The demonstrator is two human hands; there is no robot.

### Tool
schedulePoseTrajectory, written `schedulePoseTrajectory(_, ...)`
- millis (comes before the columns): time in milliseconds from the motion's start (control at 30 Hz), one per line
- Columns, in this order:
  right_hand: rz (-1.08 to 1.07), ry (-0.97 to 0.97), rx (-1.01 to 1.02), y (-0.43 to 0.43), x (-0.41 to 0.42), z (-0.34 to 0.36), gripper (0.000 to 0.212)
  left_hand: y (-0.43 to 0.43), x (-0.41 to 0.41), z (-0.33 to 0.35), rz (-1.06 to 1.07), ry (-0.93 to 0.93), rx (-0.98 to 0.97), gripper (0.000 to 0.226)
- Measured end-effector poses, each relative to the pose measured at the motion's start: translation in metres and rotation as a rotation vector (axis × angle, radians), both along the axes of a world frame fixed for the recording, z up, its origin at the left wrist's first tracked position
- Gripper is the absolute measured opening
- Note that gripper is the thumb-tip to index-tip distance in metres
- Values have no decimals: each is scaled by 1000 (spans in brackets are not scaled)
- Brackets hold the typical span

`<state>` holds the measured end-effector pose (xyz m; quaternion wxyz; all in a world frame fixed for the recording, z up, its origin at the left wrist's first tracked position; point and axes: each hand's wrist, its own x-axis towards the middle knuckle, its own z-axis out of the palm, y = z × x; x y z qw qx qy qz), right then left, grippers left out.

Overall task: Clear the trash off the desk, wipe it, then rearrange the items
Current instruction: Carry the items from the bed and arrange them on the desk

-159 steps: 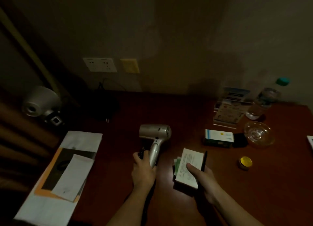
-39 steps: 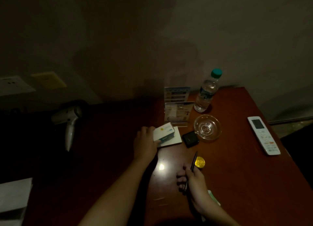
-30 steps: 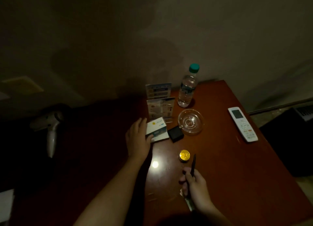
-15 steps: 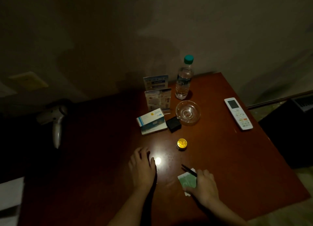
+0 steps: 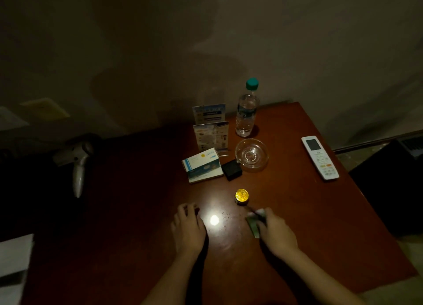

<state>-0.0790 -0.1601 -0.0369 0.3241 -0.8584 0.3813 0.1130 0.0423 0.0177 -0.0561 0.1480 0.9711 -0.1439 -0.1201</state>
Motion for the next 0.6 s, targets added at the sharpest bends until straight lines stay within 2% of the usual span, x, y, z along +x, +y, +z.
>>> schedulePoseTrajectory(67,-335,-118,251,-19,10,6,23,-2,-1,0,-13,4,0,35)
schedulePoseTrajectory(133,-522,-163,330,-41,20,8,24,-6,-1,-1,-6,-1,-2,35)
schedulePoseTrajectory(200,-587,-182,414,-59,28,8,24,-7,-2,-1,3,-6,14,37)
schedulePoseTrajectory(300,-577,-183,564,-77,43,4,27,-8,-3,0,17,-18,36,39)
schedulePoseTrajectory(333,-529,-160,529,-80,47,2,28,-7,-3,1,27,-15,41,38)
schedulePoseTrajectory(433,-350,-116,234,-82,49,-5,41,-4,-6,5,65,-8,47,34)
schedulePoseTrajectory(600,-274,-235,-31,-69,35,-6,39,3,-15,13,144,-23,26,32)
